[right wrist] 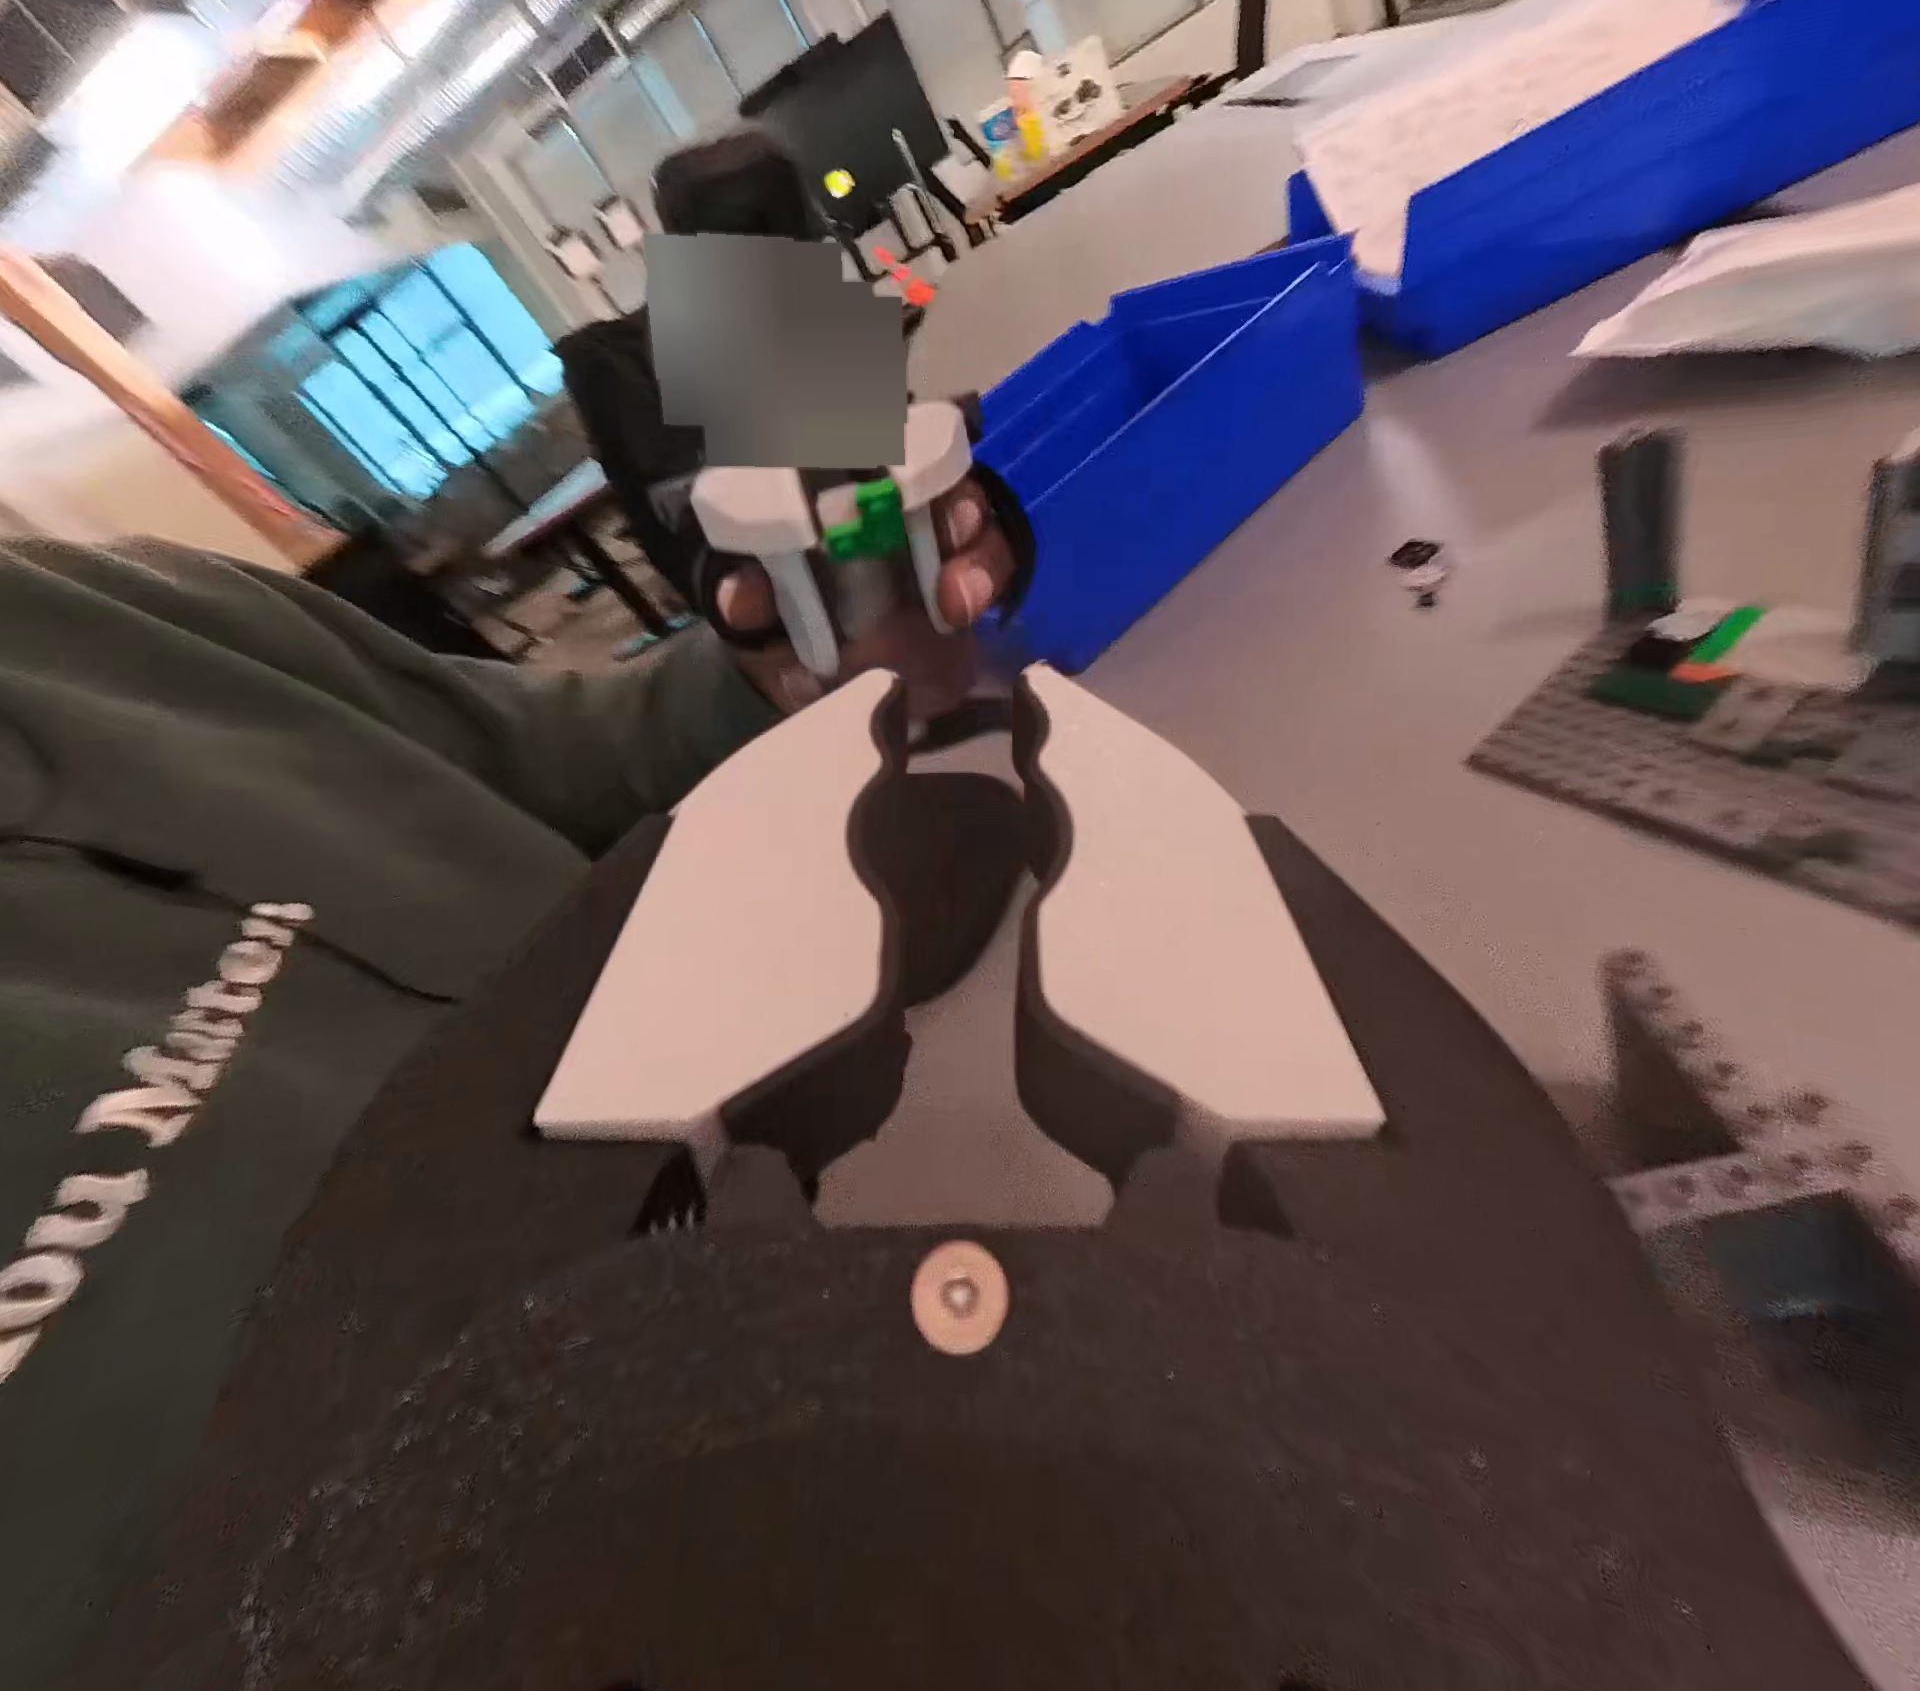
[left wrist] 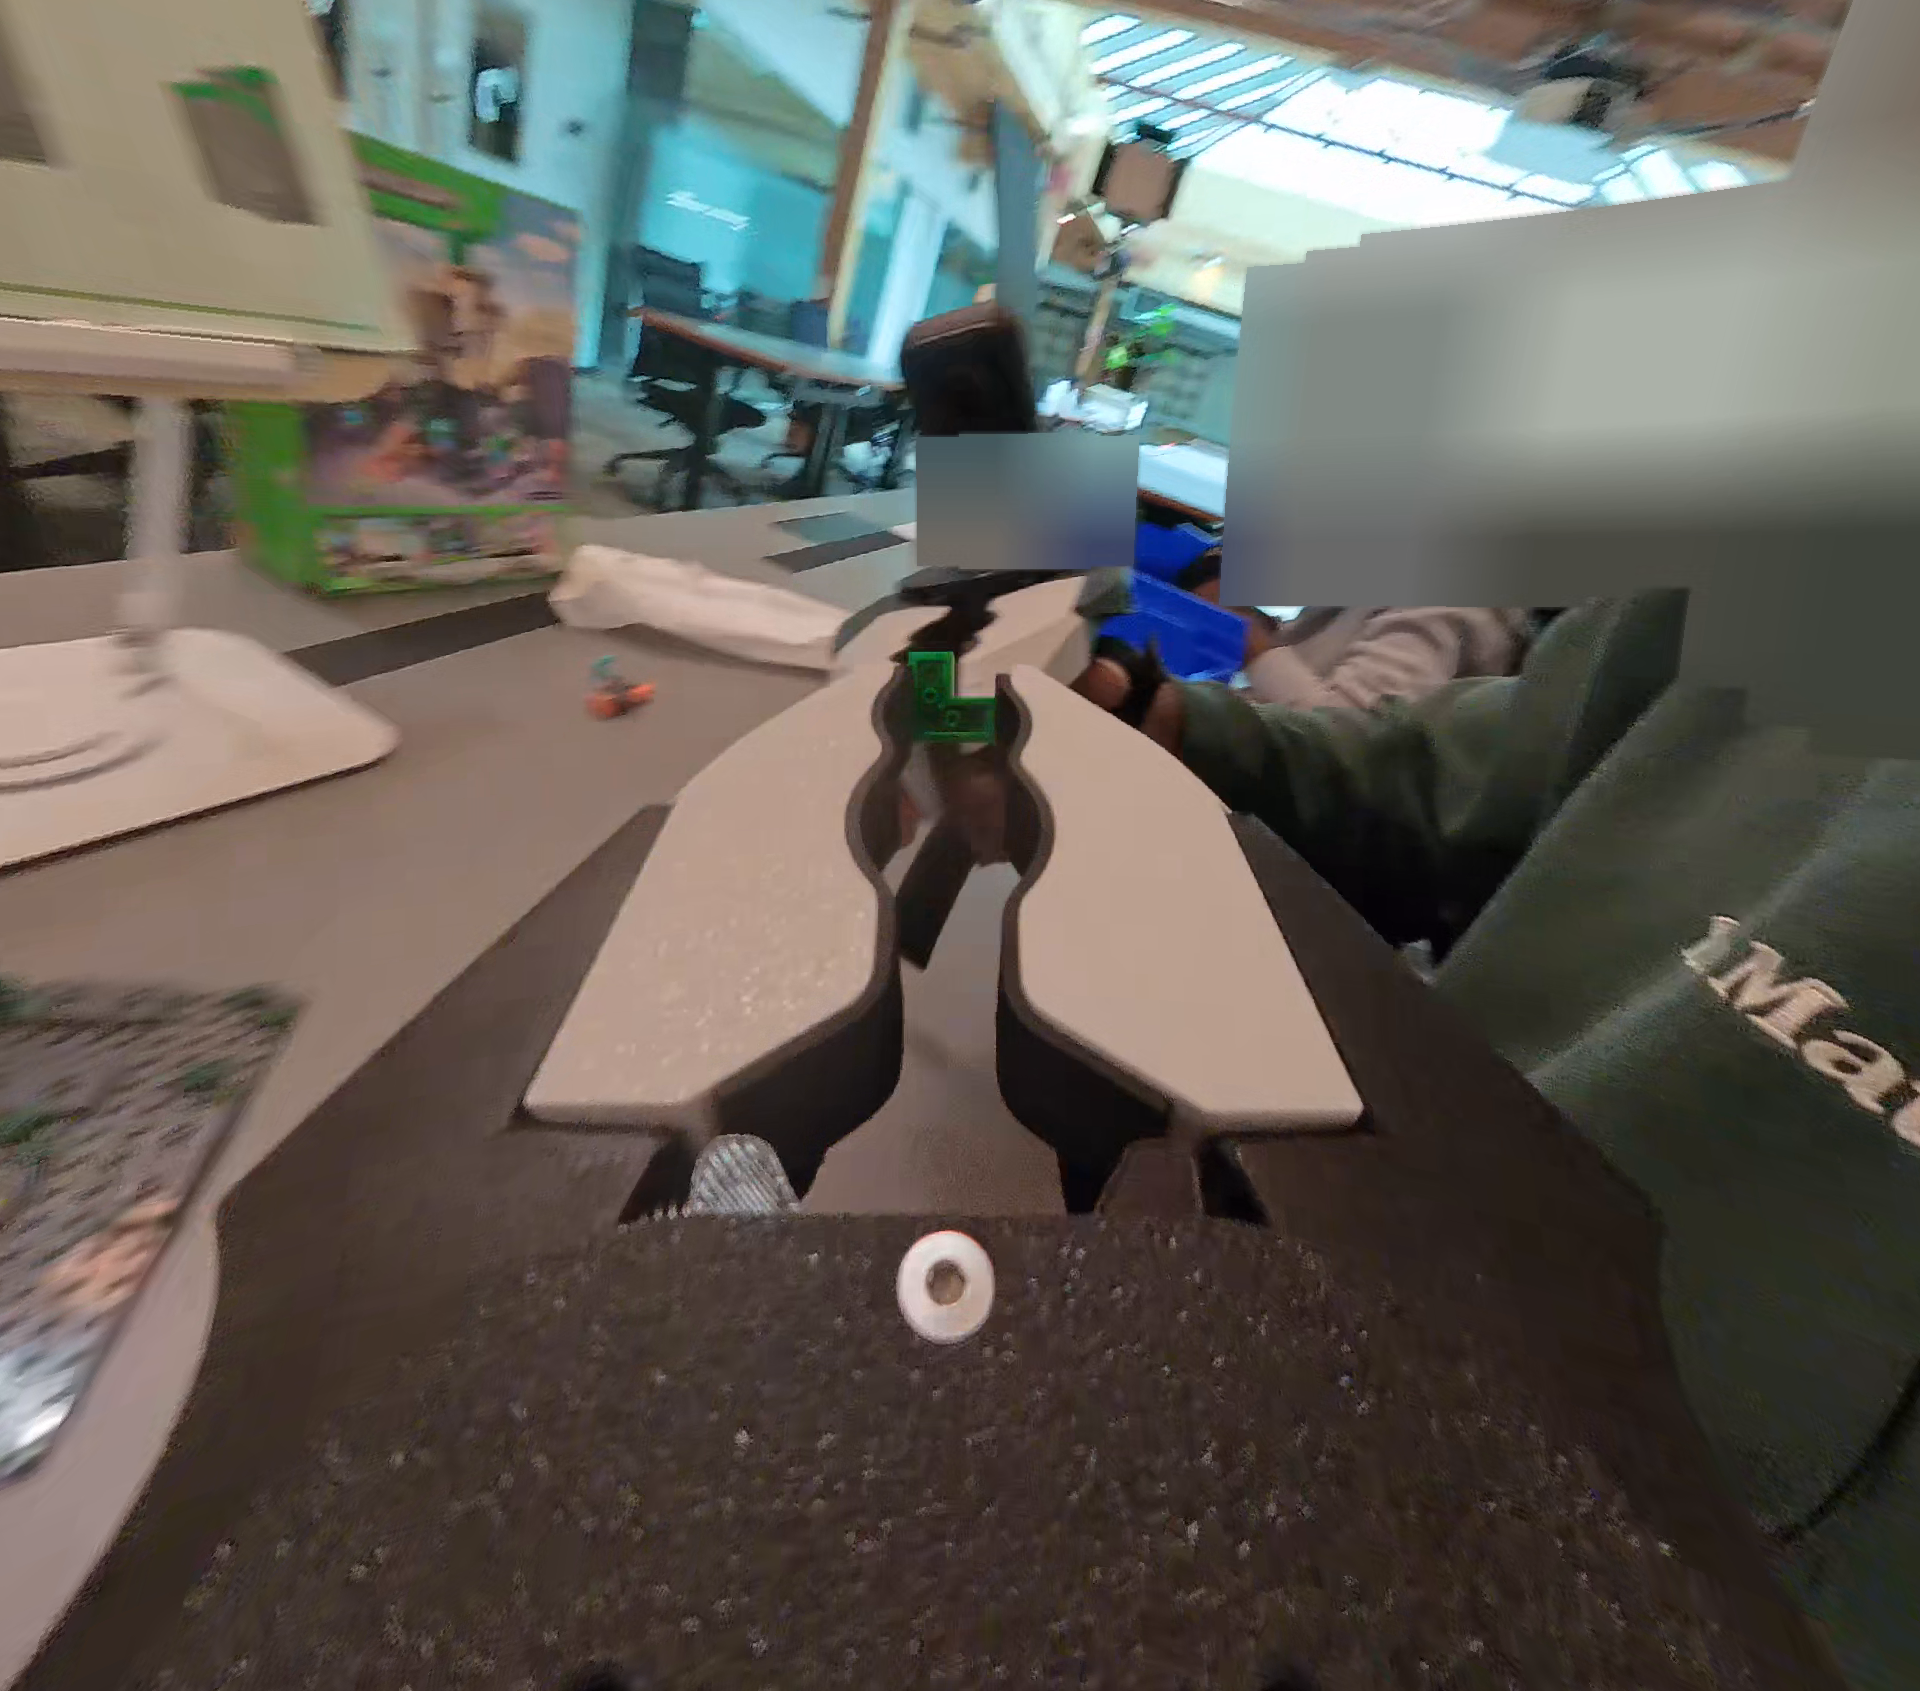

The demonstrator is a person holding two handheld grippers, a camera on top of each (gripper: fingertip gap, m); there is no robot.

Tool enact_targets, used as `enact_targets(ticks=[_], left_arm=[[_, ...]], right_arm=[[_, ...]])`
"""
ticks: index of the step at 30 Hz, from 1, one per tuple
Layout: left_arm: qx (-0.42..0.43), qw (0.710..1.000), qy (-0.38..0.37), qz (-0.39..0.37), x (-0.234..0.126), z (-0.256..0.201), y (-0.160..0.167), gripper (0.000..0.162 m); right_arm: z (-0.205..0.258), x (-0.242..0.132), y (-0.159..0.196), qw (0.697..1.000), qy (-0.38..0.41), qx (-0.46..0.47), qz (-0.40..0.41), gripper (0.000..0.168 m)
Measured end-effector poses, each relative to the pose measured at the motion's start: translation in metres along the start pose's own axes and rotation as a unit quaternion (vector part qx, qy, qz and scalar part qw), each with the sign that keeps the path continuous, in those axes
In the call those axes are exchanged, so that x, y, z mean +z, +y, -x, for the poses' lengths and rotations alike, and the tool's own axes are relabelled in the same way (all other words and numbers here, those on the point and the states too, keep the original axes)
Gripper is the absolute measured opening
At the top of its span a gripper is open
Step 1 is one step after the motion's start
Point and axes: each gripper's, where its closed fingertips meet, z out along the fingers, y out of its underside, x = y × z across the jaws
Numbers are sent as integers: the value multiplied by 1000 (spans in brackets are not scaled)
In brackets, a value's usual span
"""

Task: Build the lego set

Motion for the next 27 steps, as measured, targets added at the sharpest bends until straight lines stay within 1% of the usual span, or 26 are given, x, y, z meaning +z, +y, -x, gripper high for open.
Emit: enact_targets(ticks=[3,6,8,10,12,14,17,20,21,22,24,26,27], left_arm=[[-4,999,49,-11,17,-15,15,15],[3,997,80,-10,29,-25,26,15],[4,994,104,-14,33,-31,29,15],[0,992,128,-22,34,-37,29,14],[-4,988,151,-30,32,-41,28,15],[-6,985,167,-32,31,-45,30,14],[-5,983,179,-36,30,-49,31,15],[26,984,172,-32,31,-50,34,15],[36,984,170,-28,32,-50,36,15],[42,985,167,-21,32,-50,38,14],[58,985,160,-8,31,-49,42,14],[74,987,145,12,32,-46,48,13],[83,987,137,26,31,-44,52,10]], right_arm=[[12,-6,12,994,-69,86,3,22],[25,-9,19,977,-134,163,-19,24],[33,-10,23,967,-172,186,-33,24],[42,-13,22,955,-211,201,-55,20],[49,-17,18,946,-241,201,-79,18],[57,-21,16,939,-266,197,-90,28],[59,-18,17,940,-268,194,-87,28],[57,-16,15,933,-271,217,-90,27],[56,-15,16,933,-269,221,-89,21],[54,-15,18,934,-267,220,-88,18],[53,-15,22,939,-258,214,-82,17],[47,-17,28,947,-234,211,-61,17],[43,-19,31,954,-214,206,-45,17]])
